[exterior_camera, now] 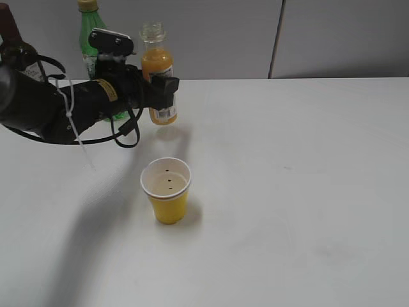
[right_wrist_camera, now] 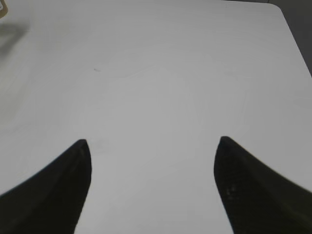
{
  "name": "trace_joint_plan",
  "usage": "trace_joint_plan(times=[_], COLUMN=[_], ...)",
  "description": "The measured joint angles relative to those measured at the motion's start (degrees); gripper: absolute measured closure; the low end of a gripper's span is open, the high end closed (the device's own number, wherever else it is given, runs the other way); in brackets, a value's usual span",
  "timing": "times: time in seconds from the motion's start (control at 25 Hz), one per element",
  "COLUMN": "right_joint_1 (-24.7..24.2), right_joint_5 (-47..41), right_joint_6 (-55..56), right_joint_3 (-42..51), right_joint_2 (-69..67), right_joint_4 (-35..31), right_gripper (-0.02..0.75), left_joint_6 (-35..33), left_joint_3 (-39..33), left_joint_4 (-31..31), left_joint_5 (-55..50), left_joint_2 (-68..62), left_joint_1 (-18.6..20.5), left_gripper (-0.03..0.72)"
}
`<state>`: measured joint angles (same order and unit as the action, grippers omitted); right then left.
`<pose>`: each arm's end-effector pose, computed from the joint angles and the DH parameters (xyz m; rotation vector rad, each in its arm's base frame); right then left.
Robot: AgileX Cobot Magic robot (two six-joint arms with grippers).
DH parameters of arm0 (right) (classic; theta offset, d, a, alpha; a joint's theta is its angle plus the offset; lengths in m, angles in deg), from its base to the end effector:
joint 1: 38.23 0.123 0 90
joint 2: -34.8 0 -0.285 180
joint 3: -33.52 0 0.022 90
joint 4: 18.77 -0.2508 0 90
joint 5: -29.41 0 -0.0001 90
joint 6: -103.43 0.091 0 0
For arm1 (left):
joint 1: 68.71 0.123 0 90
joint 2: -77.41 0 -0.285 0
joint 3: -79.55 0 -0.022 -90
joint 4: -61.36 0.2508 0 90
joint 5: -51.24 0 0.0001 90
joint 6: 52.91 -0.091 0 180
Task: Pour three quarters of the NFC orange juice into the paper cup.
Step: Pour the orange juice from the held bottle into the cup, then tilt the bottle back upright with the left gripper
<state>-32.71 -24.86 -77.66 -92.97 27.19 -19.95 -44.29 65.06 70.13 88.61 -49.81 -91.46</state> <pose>0.0085 0.0023 0.2620 -0.1147 2.0113 0.0737 0.3958 -0.1751 0.1437 0.4023 1.7982 -0.3836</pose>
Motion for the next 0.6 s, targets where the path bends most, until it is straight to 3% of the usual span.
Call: trace_joint_plan(times=[0.24, 0.6], right_joint_1=[0.0, 0.0], right_joint_5=[0.0, 0.0], right_joint_6=[0.0, 0.0], right_joint_3=[0.0, 0.0], right_joint_2=[0.0, 0.0], right_joint_4=[0.0, 0.0], right_gripper=[0.146, 0.145], left_joint_6=[-3.3, -11.0], left_joint_3=[-8.4, -22.9], left_joint_4=[-1.6, -10.9], left_joint_5=[1.4, 6.1], left_joint_2=[8.1, 18.5], left_joint_1=[0.7, 0.9], left_gripper=[0.209, 0.209])
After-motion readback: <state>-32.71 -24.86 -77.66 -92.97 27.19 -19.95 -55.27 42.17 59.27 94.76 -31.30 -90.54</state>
